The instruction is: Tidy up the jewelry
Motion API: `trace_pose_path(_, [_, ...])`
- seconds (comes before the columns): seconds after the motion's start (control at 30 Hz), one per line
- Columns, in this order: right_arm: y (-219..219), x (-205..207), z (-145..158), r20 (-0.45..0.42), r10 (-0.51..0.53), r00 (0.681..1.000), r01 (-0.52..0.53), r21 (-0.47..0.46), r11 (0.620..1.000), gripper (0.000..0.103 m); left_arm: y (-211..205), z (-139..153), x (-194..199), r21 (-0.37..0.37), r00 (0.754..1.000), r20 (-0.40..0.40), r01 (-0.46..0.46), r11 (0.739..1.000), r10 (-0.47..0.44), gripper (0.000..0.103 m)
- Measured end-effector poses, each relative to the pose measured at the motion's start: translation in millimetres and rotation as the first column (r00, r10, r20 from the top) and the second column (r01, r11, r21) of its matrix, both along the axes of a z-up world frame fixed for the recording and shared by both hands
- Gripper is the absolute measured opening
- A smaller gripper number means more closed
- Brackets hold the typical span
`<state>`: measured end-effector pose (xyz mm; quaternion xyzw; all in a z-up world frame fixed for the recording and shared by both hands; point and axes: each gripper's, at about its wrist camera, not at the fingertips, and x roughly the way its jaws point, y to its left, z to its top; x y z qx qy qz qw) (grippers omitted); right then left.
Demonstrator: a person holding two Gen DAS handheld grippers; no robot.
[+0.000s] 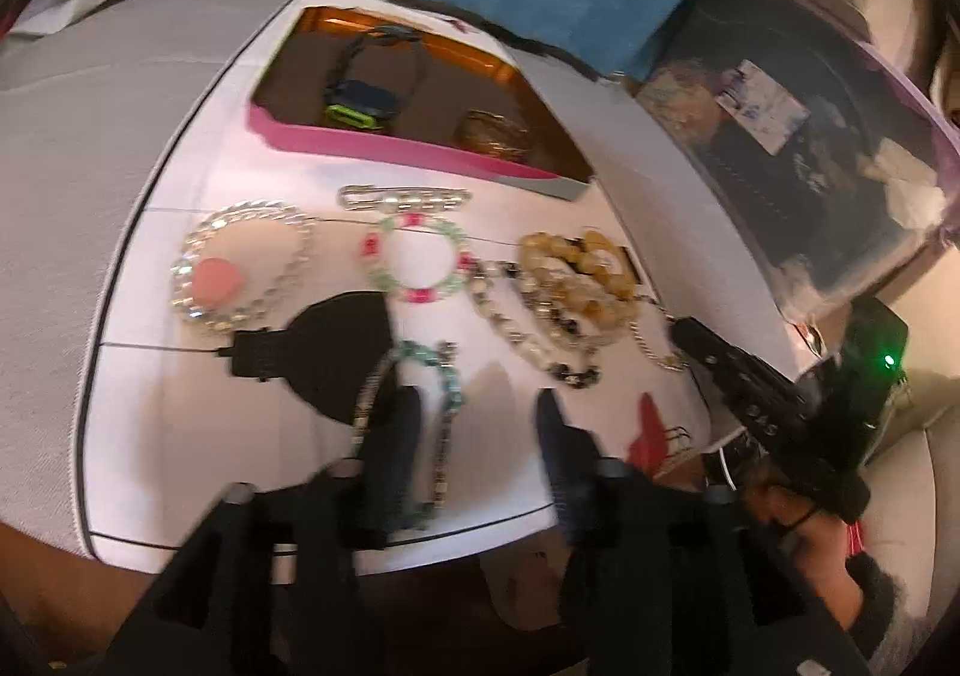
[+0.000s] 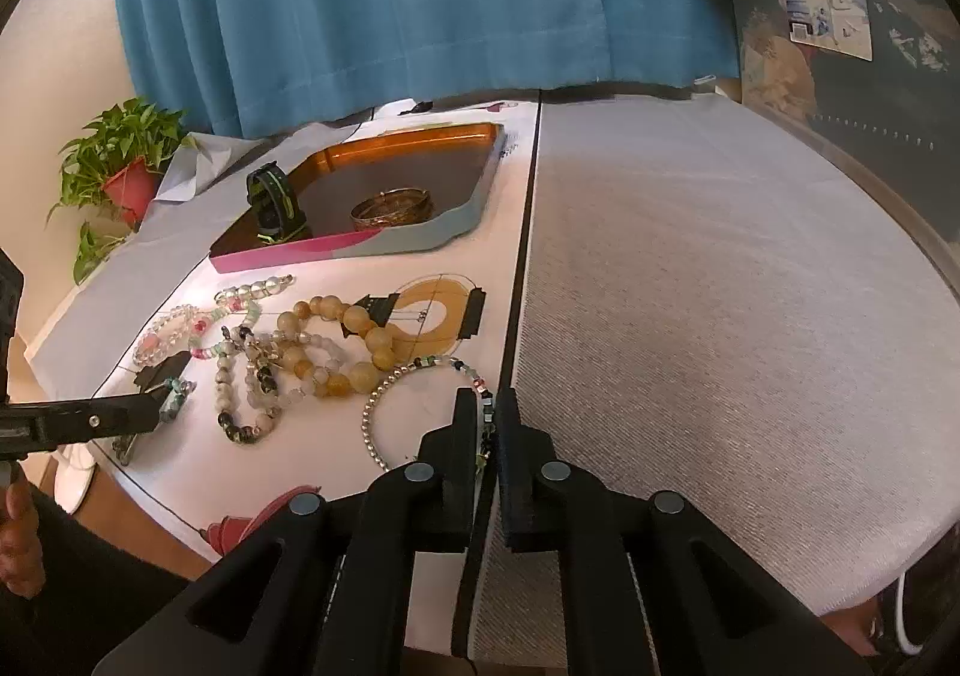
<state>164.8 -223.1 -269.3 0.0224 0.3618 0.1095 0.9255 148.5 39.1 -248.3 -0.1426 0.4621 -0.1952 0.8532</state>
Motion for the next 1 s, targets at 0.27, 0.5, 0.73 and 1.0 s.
trace_pose_path(0.27, [21, -1, -1, 0.027, 0.047, 0.999, -0.044, -0.106, 0.993, 0.029, -51, 1, -13, 0.403, 0.987, 0.126, 0.039, 0.914, -0.098, 0.004])
trace_pose_path(0.5, [27, 1, -2, 0.048, 0.048, 0.998, -0.039, -0.173, 0.984, 0.006, -45, 1, -10, 0.373, 0.99, 0.114, 0.036, 0.927, -0.085, 0.004])
trace_pose_path(0.73, [6, 7, 9, 0.04, 0.018, 0.999, -0.018, 0.001, 1.0, 0.004, -29, 9, -1, 0.157, 0.997, 0.058, 0.035, 0.987, -0.045, 0.004])
trace_pose_path(1.0, [2, -2, 44, 0.065, 0.06, 0.996, -0.065, 0.066, 0.996, 0.004, -32, 50, 8, 0.117, 0.993, 0.111, -0.063, 0.991, 0.05, 0.004])
